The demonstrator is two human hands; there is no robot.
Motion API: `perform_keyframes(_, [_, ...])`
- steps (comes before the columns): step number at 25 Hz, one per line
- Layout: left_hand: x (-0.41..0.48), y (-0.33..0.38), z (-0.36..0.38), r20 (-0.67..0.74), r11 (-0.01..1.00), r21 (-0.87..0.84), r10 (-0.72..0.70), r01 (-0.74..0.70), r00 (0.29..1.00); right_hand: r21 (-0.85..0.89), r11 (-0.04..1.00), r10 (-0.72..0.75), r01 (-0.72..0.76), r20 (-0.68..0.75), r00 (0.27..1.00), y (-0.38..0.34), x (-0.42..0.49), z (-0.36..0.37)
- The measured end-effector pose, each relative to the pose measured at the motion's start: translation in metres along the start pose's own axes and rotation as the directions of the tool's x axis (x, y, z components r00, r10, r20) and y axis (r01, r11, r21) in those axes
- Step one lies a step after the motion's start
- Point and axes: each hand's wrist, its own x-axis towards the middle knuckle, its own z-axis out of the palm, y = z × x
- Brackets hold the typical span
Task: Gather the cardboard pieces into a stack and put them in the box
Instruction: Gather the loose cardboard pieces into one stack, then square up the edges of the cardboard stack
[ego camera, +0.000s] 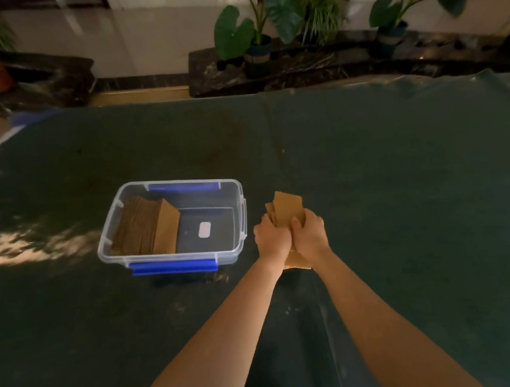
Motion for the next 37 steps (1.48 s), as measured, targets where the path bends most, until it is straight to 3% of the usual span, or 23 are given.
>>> perform_keyframes(3, [0.015, -0.017, 0.011, -0.148, 0.958, 0.284, 0.090, -0.045, 0.985, -0.077, 0.996, 0.040, -0.037, 0.041, 0.998, 0.015, 0.017, 0.022])
perform_keyframes(5, [0.019, -0.026, 0.013, -0.199, 0.935, 0.353, 0.099, -0.023, 0.975, -0.072, 0.996, 0.047, -0.044, 0.037, 0.998, 0.024, 0.023, 0.031])
perform_keyframes(7, [0.024, -0.030, 0.011, -0.189, 0.952, 0.304, 0.027, 0.032, 0.982, -0.062, 0.997, 0.049, -0.047, 0.029, 0.998, 0.029, 0.026, 0.035])
perform_keyframes(11, [0.025, -0.024, 0.005, -0.090, 0.986, 0.038, -0.159, 0.163, 0.983, 0.086, 0.993, 0.081, -0.083, 0.025, 0.996, 0.030, 0.023, 0.035])
perform_keyframes(13, [0.012, -0.014, 0.002, 0.000, 0.994, 0.015, -0.111, 0.111, 0.994, 0.134, 0.988, 0.064, -0.069, 0.043, 0.997, 0.031, 0.017, 0.024])
perform_keyframes(15, [-0.009, -0.008, -0.004, 0.040, 0.993, 0.104, 0.050, -0.054, 0.998, 0.037, 0.998, -0.060, 0.058, 0.053, 0.997, 0.032, 0.009, -0.002])
perform_keyframes(17, [-0.036, -0.010, -0.022, 0.092, 0.925, 0.274, 0.248, -0.264, 0.964, -0.083, 0.960, -0.255, 0.269, 0.143, 0.956, 0.032, -0.004, -0.034])
perform_keyframes(19, [-0.065, -0.024, -0.051, 0.135, 0.754, 0.532, 0.373, -0.384, 0.918, -0.086, 0.894, -0.391, 0.440, 0.329, 0.859, 0.027, -0.026, -0.050])
perform_keyframes(21, [-0.092, -0.048, -0.088, 0.121, 0.586, 0.717, 0.428, -0.377, 0.896, -0.003, 0.872, -0.422, 0.489, 0.500, 0.756, 0.024, -0.057, -0.037])
perform_keyframes(23, [-0.107, -0.073, -0.121, 0.121, 0.492, 0.796, 0.441, -0.352, 0.889, 0.106, 0.890, -0.419, 0.444, 0.577, 0.701, 0.028, -0.086, -0.005])
perform_keyframes(26, [-0.113, -0.103, -0.148, 0.172, 0.420, 0.840, 0.395, -0.344, 0.903, 0.224, 0.912, -0.408, 0.343, 0.578, 0.707, 0.038, -0.116, 0.045])
perform_keyframes(31, [-0.114, -0.128, -0.162, 0.276, 0.364, 0.810, 0.456, -0.460, 0.846, 0.222, 0.926, -0.375, 0.304, 0.481, 0.792, 0.054, -0.138, 0.084])
perform_keyframes(32, [-0.114, -0.133, -0.171, 0.259, 0.396, 0.800, 0.450, -0.450, 0.855, 0.221, 0.926, -0.376, 0.306, 0.464, 0.802, 0.056, -0.140, 0.087])
perform_keyframes(34, [-0.115, -0.146, -0.190, 0.200, 0.578, 0.707, 0.388, -0.407, 0.900, 0.232, 0.923, -0.382, 0.308, 0.439, 0.813, 0.058, -0.140, 0.088])
perform_keyframes(37, [-0.126, -0.170, -0.203, 0.141, 0.906, 0.306, 0.260, -0.292, 0.955, 0.259, 0.921, -0.378, 0.291, 0.417, 0.827, 0.063, -0.138, 0.094])
